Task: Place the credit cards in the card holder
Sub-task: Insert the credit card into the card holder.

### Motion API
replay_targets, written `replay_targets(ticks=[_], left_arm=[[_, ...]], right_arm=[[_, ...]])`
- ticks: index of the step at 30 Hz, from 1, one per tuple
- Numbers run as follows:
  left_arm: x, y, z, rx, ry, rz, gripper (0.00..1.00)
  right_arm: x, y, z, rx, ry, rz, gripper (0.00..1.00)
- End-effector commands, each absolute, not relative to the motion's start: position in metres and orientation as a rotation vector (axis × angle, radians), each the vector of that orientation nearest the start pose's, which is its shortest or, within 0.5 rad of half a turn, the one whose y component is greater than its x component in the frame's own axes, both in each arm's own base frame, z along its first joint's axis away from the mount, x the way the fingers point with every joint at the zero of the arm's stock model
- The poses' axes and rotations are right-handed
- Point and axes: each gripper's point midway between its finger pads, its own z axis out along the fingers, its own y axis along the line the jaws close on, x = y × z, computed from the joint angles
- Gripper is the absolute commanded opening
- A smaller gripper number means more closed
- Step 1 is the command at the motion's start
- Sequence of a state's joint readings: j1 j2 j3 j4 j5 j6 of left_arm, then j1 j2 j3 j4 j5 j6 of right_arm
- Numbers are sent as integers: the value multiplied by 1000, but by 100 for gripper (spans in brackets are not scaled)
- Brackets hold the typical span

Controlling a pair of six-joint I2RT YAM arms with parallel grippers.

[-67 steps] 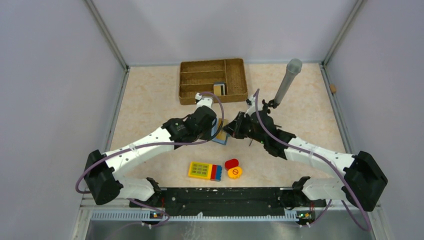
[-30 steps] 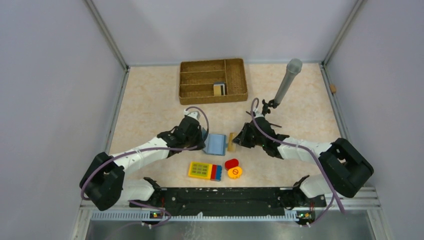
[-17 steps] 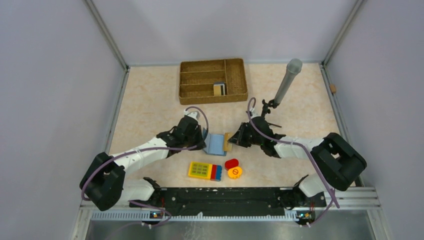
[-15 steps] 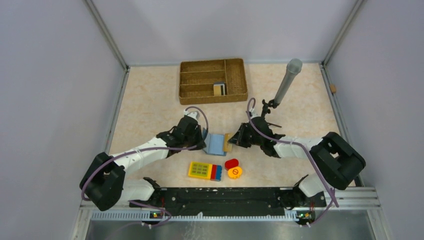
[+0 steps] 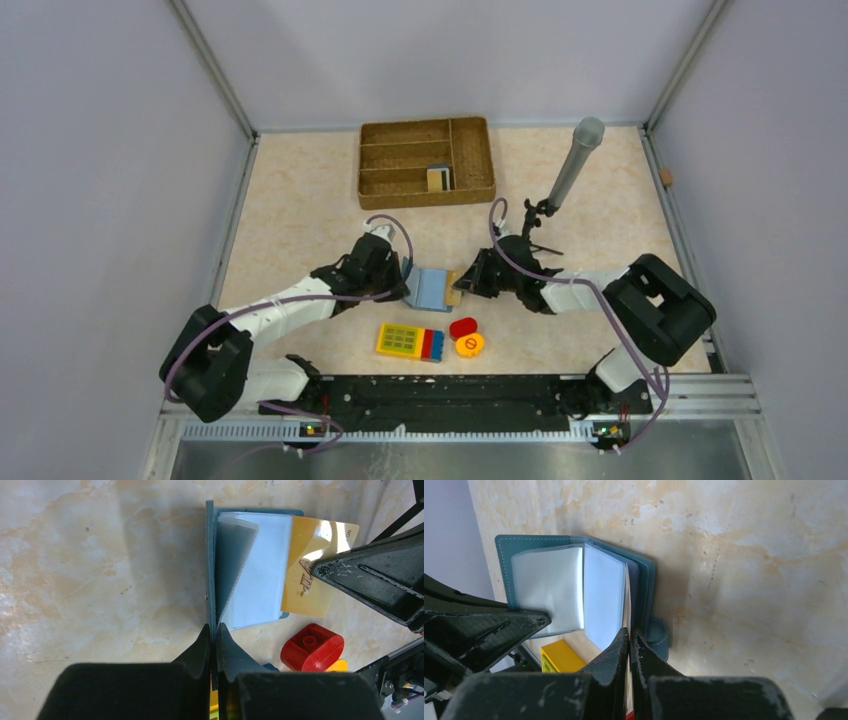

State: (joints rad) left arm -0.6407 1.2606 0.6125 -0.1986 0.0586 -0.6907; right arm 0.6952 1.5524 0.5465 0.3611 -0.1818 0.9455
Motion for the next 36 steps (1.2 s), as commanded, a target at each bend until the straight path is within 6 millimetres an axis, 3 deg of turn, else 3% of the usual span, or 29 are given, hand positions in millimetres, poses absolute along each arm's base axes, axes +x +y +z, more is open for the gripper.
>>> replay_targets(ticks=[1, 12, 25, 36], left_arm=[[230, -213, 53, -55, 2501, -685, 0], [227, -228, 47, 8, 2455, -894, 0], [233, -223, 45, -21, 2427, -996, 0], [233, -214, 67, 7, 2346, -1003, 59]], right_arm=[[258, 300, 43, 209, 2391, 1100, 0], [271, 328, 91, 120, 2250, 1271, 0], [271, 345, 79, 80, 2283, 1272, 0], [272, 343, 60, 102, 2327, 1228, 0]])
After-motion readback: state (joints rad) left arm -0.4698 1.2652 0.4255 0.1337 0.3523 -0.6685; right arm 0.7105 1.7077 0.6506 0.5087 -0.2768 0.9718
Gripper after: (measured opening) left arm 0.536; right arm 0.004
